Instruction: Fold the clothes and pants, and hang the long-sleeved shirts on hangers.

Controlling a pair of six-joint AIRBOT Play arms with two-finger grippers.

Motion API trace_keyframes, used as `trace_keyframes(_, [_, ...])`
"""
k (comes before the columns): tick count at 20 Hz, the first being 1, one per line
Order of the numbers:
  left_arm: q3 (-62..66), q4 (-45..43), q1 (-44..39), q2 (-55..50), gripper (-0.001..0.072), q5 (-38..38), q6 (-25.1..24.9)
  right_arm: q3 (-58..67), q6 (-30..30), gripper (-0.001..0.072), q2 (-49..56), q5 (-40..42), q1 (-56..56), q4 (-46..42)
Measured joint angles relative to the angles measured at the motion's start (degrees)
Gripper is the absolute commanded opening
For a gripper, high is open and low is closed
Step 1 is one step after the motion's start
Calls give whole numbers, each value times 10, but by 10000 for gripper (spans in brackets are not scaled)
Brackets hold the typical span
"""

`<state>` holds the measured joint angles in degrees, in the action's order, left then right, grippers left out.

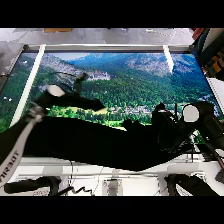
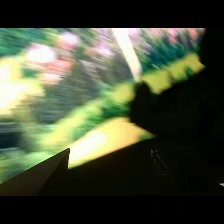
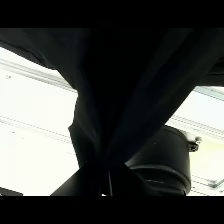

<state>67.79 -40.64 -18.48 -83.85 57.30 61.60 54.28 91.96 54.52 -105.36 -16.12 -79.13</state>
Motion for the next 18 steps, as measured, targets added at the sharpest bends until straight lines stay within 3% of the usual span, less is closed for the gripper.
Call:
trace_keyframes(2, [0, 4, -55, -26, 583, -19, 36, -3, 0, 50, -3, 6, 0, 0])
trace_keyframes(3, [0, 7, -78, -38, 668, -25, 51, -5, 0, 147, -3, 9, 0, -1])
trace_keyframes(4, [0, 14, -95, -51, 717, -29, 64, -5, 1, 350, -4, 12, 0, -2])
trace_keyframes(5, [0, 23, -107, -61, 717, -33, 75, -6, 1, 427, -4, 17, 0, -2])
trace_keyframes(16, [22, 106, -134, -168, 695, -55, 99, -7, 1, 430, -5, 82, 0, -4])
trace_keyframes(17, [27, 116, -135, -177, 683, -59, 99, -7, 1, 430, -5, 85, 0, -4])
trace_keyframes(18, [33, 130, -136, -188, 583, -63, 95, -7, 1, 430, -5, 87, 0, -4])
